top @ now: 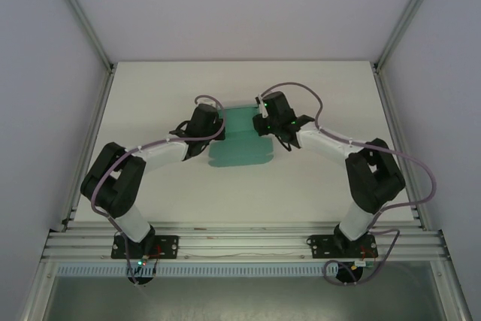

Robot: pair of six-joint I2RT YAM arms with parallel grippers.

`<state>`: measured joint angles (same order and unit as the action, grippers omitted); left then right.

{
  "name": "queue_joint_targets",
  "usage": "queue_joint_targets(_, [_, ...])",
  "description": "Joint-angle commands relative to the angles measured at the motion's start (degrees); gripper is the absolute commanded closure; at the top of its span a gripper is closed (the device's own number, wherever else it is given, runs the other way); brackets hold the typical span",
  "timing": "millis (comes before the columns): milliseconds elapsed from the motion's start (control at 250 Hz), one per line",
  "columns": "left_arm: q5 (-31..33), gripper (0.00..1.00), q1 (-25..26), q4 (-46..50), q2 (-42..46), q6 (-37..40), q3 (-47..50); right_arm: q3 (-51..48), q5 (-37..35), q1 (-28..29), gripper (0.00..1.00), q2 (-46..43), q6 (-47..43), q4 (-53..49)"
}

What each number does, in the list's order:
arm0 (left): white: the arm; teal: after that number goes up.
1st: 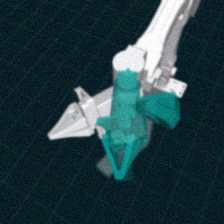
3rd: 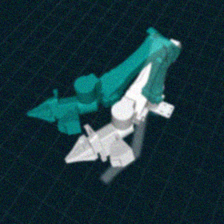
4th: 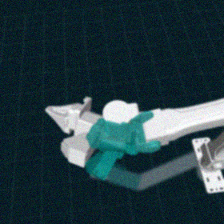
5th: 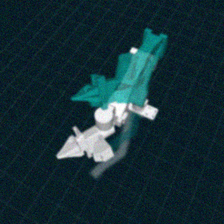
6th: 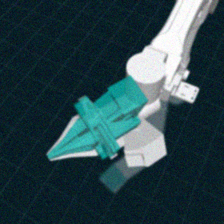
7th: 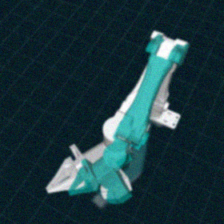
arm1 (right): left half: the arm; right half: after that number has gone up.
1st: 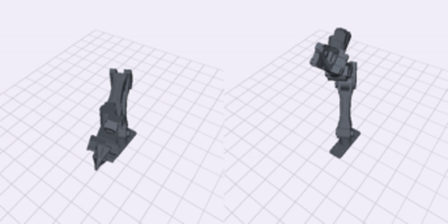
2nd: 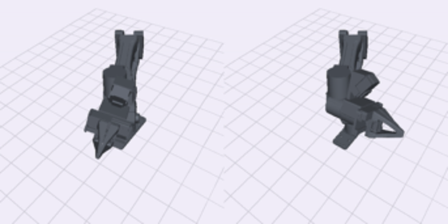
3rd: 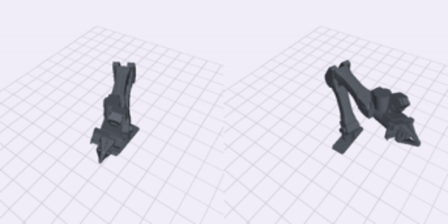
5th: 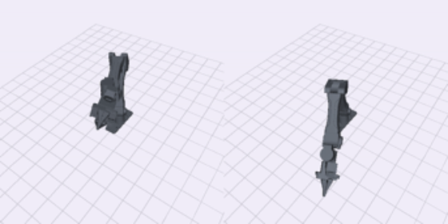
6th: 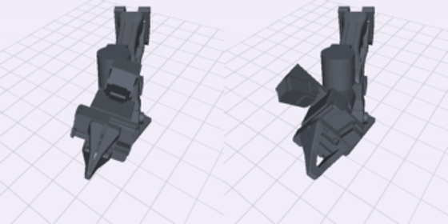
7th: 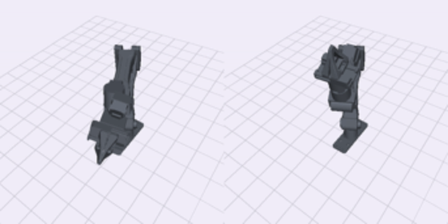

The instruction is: Assemble paper box

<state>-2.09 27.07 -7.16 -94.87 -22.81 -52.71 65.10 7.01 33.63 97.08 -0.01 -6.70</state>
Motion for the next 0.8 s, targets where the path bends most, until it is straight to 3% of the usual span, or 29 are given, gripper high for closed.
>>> queue_joint_targets(0, [0.2, 1.0, 1.6, -0.4, 0.1, -0.2, -3.2, 2.2, -14.7, 1.7, 0.92, 2.0, 2.1, -1.5])
queue_joint_targets(312, [2.6, 1.0, 1.9, 1.9, 0.1, -3.5, -4.5, 7.7, -37.9, 2.4, 1.0, 9.3, 8.9, -11.6])
queue_joint_targets(544, [5.1, 1.0, 1.9, 5.1, -0.9, -5.9, -6.0, 15.4, -56.0, 2.5, 1.0, 16.8, 19.8, -28.2])
queue_joint_targets(636, [5.2, 1.0, 1.9, 5.6, -1.0, -6.3, -6.2, 17.6, -58.8, 2.5, 1.0, 18.6, 22.2, -31.8])
queue_joint_targets(795, [5.1, 1.0, 1.9, 5.7, -0.8, -6.1, -6.4, 16.0, -57.8, 2.4, 1.0, 17.6, 20.3, -26.5])
